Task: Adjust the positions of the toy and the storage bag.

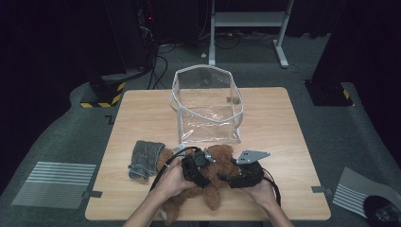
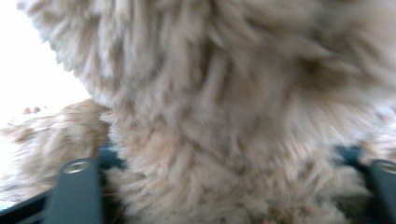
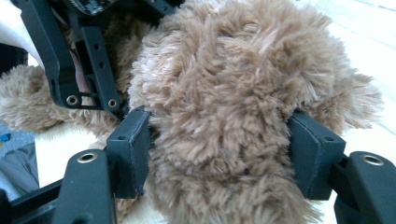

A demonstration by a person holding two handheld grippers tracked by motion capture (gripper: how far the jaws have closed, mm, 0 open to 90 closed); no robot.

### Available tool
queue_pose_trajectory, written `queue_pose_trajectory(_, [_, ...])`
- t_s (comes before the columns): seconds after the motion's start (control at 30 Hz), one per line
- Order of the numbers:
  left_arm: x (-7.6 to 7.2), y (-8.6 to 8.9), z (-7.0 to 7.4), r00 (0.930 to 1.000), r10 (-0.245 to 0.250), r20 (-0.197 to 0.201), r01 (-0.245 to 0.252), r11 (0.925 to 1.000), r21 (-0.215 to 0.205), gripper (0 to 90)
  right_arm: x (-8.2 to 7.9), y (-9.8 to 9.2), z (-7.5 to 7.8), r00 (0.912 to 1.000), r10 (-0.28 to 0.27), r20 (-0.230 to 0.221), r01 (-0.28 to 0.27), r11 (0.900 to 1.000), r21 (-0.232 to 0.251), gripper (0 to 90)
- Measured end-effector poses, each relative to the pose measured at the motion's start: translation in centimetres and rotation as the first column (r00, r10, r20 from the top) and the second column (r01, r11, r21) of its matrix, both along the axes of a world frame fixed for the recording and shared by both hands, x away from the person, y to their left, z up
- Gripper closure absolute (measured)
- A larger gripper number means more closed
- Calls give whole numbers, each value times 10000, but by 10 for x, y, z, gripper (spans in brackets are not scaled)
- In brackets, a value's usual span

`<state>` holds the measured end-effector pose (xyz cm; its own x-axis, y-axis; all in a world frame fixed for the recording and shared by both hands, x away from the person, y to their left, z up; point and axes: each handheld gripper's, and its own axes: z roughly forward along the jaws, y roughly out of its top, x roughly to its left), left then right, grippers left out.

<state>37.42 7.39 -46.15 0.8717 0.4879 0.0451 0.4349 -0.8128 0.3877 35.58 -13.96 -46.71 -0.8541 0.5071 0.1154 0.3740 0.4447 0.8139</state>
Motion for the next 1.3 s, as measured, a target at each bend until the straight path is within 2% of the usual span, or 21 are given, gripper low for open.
queue_pose_trajectory(0.07, [-2,3,3,10000,-39,52,40,9999,-152,395,1,-2,1,10000,-63,-7,63,10000,71,305])
queue_pose_trajectory(0.27, [-6,22,13,9995,12,331,25,9936,-1126,578,3,-17,2,9997,-204,-130,209,9987,460,285])
queue_pose_trajectory(0.47, [-10,30,20,9982,37,593,51,9890,-1476,631,1,-44,3,9991,-370,-181,389,9925,1156,282])
queue_pose_trajectory(0.57, [-13,36,24,9977,93,665,23,9851,-1718,644,2,-59,4,9979,-629,-165,646,9865,1506,290])
queue_pose_trajectory(0.63, [-13,40,26,9979,140,625,-20,9822,-1878,650,5,-66,3,9958,-885,-218,909,9836,1556,306])
queue_pose_trajectory(0.7, [-13,43,27,9977,263,618,-127,9774,-2110,653,9,-70,2,9925,-1194,-243,1217,9816,1472,333])
queue_pose_trajectory(0.83, [-15,48,31,9974,283,667,-124,9734,-2286,657,17,-73,-2,9848,-1734,-129,1736,9765,1278,413])
queue_pose_trajectory(0.97, [-19,52,37,9964,273,797,-68,9689,-2474,658,26,-71,-5,9781,-2083,-40,2075,9722,1085,449])
queue_pose_trajectory(1.03, [-21,54,40,9957,288,877,-48,9650,-2624,659,30,-69,-6,9748,-2230,-26,2222,9703,954,460])
queue_pose_trajectory(1.23, [-24,65,47,9950,471,877,-163,9462,-3232,660,47,-62,-8,9638,-2664,74,2657,9627,520,542])
queue_pose_trajectory(1.3, [-24,69,48,9947,527,883,-206,9436,-3303,659,54,-59,-8,9597,-2808,85,2803,9591,397,564])
